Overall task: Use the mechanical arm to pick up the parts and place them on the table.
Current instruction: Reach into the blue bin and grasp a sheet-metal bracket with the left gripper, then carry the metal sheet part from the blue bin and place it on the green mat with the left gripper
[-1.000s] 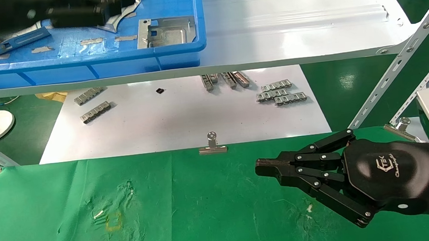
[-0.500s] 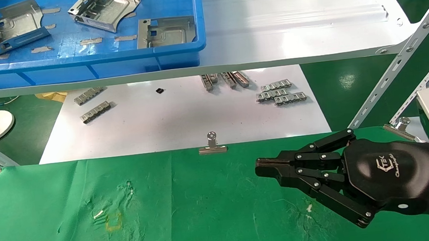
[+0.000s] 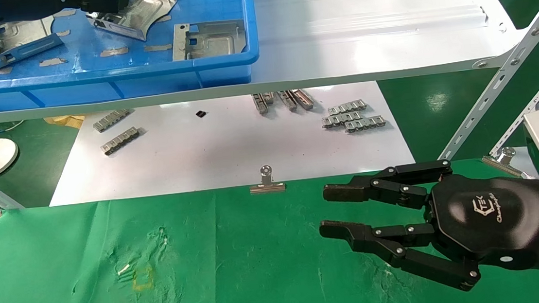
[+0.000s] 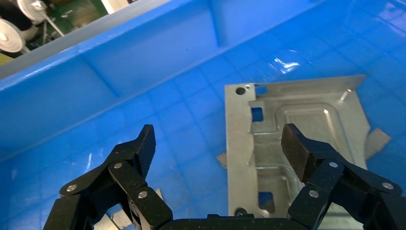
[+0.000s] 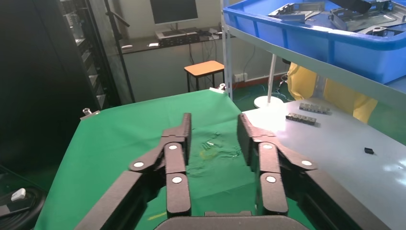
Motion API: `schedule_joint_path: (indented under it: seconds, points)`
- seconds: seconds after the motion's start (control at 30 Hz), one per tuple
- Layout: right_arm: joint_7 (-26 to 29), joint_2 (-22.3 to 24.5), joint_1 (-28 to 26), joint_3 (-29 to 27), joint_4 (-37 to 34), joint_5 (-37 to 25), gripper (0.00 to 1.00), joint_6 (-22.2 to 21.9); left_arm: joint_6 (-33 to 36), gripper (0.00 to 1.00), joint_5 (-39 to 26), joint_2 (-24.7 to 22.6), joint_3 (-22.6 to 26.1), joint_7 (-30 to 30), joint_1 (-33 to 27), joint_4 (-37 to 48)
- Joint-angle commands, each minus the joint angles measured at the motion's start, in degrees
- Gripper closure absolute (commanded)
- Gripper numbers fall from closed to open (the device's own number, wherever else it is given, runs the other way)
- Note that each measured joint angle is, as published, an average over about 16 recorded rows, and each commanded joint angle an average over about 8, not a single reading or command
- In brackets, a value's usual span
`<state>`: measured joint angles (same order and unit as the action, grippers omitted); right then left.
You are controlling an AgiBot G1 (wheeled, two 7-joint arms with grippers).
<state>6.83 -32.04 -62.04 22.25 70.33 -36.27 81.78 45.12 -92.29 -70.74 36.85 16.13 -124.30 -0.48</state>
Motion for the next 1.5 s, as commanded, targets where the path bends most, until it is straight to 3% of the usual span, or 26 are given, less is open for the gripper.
schedule_joint_path:
  seconds: [0.03, 0.43, 1.17, 1.33, 1.5]
  points:
    - [0.0, 0.0, 0.0, 0.0, 0.0, 0.0, 0.0, 0.0, 0.78, 1.0, -0.61, -0.13, 0.42, 0.43, -0.54, 0.63]
    - [0.0, 0.0, 0.0, 0.0, 0.0, 0.0, 0.0, 0.0, 3.74, 1.0, -1.47, 0.03, 1.02, 2.37, -1.31, 1.38]
    - [0.0, 0.0, 0.0, 0.0, 0.0, 0.0, 0.0, 0.0, -3.04, 1.0, -0.92, -1.03, 0.67, 2.86, -0.36, 0.21]
    - [0.0, 0.0, 0.0, 0.0, 0.0, 0.0, 0.0, 0.0, 0.05, 1.0, 0.78, 0.05, -0.49, 1.9, -1.38, -1.17]
    - [0.0, 0.0, 0.0, 0.0, 0.0, 0.0, 0.0, 0.0, 8.11, 1.0, 3.89, 2.8, -2.51, -1.32, -2.43, -3.68]
